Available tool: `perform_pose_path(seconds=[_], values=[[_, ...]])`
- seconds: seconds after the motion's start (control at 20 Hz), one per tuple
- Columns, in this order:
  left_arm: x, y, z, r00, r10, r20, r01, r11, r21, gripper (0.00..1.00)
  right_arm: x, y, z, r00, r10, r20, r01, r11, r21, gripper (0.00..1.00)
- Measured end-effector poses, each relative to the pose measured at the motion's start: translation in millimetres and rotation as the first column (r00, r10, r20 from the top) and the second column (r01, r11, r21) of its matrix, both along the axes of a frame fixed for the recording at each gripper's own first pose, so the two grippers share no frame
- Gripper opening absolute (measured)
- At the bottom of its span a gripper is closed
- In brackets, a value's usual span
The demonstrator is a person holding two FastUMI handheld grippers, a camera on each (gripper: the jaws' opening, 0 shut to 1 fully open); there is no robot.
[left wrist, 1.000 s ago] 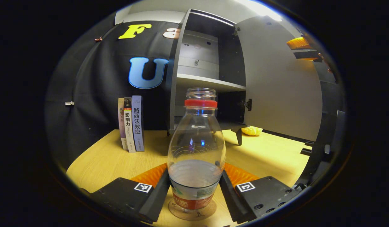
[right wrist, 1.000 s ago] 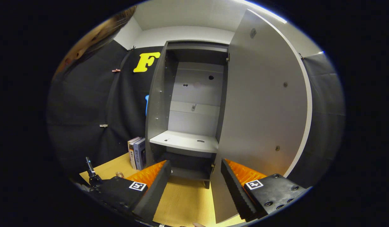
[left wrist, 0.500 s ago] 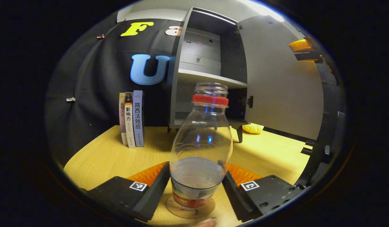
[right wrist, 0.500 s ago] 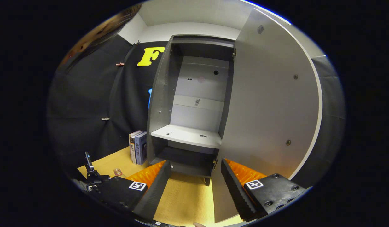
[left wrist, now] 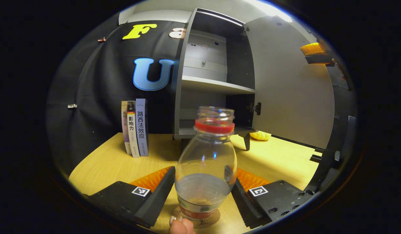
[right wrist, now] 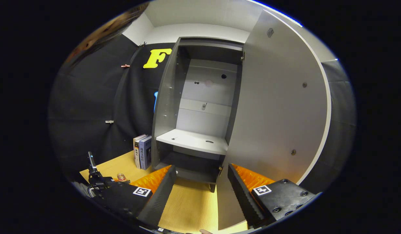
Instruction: Open the cabinet door with the right hand, grasp the bottle in the cabinet with the left hand and place it on the coaster, then close the cabinet door with the right hand.
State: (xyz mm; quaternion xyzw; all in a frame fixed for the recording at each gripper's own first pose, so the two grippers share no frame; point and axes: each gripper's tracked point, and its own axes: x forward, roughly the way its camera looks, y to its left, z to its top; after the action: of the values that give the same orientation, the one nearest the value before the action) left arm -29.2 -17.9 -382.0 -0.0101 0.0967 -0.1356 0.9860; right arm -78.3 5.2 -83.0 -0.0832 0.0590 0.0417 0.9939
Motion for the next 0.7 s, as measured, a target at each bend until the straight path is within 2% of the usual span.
perform_pose_path(seconds=[0.25, 0.3, 0.45, 0.55, 0.6, 0.7], values=[[3.6, -7.6, 37.1, 0.998, -0.022, 0.056, 0.02, 0.999, 0.037, 0.95, -5.9, -4.0, 8.5, 1.0, -0.003, 0.012, 0.003, 1.0, 0.006, 0.98], [4.7, -8.5, 49.9, 0.997, -0.025, 0.076, 0.022, 0.999, 0.041, 0.95, -7.6, -5.5, 12.7, 1.0, -0.004, 0.019, 0.003, 1.0, 0.013, 0.94], [8.5, -12.5, 91.9, 0.991, -0.041, 0.126, 0.033, 0.997, 0.067, 0.95, -14.7, -14.5, 27.0, 0.999, -0.009, 0.036, 0.007, 0.999, 0.049, 0.97], [7.5, -21.5, 125.4, 0.986, -0.074, 0.152, 0.064, 0.996, 0.067, 0.95, -25.5, -20.2, 34.0, 0.999, -0.007, 0.036, 0.004, 0.998, 0.069, 0.98], [5.2, -28.1, 141.7, 0.982, -0.097, 0.159, 0.089, 0.994, 0.059, 0.93, -29.4, -28.0, 37.8, 0.999, -0.021, 0.037, 0.019, 0.998, 0.066, 0.97], [-2.5, -42.6, 174.7, 0.975, -0.142, 0.169, 0.137, 0.99, 0.044, 0.95, -41.5, -46.0, 44.5, 0.998, -0.059, 0.038, 0.058, 0.997, 0.045, 0.97]])
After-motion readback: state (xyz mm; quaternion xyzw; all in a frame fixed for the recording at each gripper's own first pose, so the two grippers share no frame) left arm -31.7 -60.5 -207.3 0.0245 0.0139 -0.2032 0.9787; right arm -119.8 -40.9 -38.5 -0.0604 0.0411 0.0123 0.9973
